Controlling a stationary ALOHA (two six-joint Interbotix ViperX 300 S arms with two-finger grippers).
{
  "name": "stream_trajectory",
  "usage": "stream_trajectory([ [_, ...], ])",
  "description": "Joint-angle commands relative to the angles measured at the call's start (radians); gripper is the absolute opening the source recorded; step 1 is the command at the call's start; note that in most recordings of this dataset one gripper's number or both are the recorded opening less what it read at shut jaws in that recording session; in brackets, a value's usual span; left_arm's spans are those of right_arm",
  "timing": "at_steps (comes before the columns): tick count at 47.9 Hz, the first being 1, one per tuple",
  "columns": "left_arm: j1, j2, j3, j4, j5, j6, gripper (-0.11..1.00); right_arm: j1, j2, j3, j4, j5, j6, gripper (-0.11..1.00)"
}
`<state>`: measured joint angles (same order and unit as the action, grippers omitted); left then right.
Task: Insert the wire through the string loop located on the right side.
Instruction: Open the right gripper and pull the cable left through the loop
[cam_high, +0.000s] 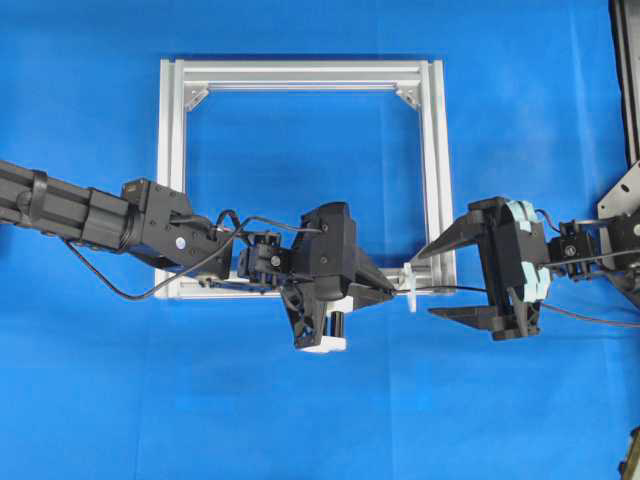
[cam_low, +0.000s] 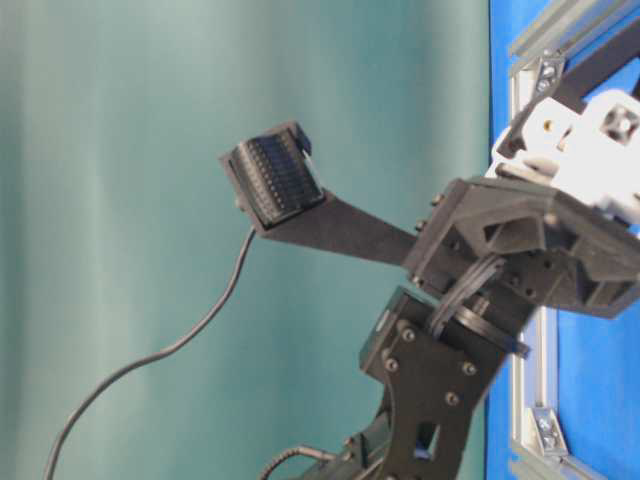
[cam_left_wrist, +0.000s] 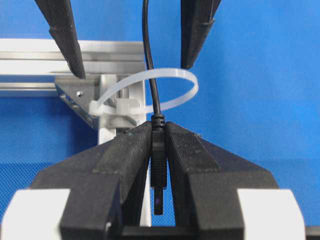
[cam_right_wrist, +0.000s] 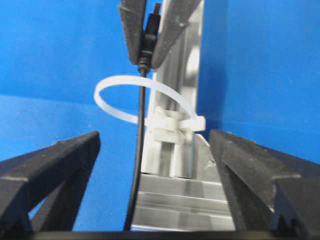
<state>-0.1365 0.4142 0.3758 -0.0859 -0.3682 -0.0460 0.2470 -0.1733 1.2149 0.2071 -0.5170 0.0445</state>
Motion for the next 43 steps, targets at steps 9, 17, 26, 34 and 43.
stream_trajectory([
  [9, -0.002, -0.057, 0.037, 0.0, -0.005, 0.003, 0.08, -0.002, -0.014, -0.011, 0.0, -0.006, -0.002, 0.93],
  [17, -0.005, -0.132, 0.133, 0.0, -0.011, 0.003, 0.08, -0.002, -0.014, -0.014, 0.0, -0.006, -0.002, 0.93],
  [26, -0.017, -0.241, 0.287, 0.0, -0.048, 0.003, 0.08, -0.002, -0.014, -0.014, 0.0, -0.005, -0.002, 0.93],
  [34, -0.018, -0.316, 0.423, 0.0, -0.057, 0.002, 0.08, -0.002, -0.014, -0.015, -0.002, -0.003, -0.002, 0.93],
  [43, -0.023, -0.417, 0.554, 0.0, -0.072, 0.003, 0.08, -0.002, -0.014, -0.015, -0.002, -0.003, -0.002, 0.93],
])
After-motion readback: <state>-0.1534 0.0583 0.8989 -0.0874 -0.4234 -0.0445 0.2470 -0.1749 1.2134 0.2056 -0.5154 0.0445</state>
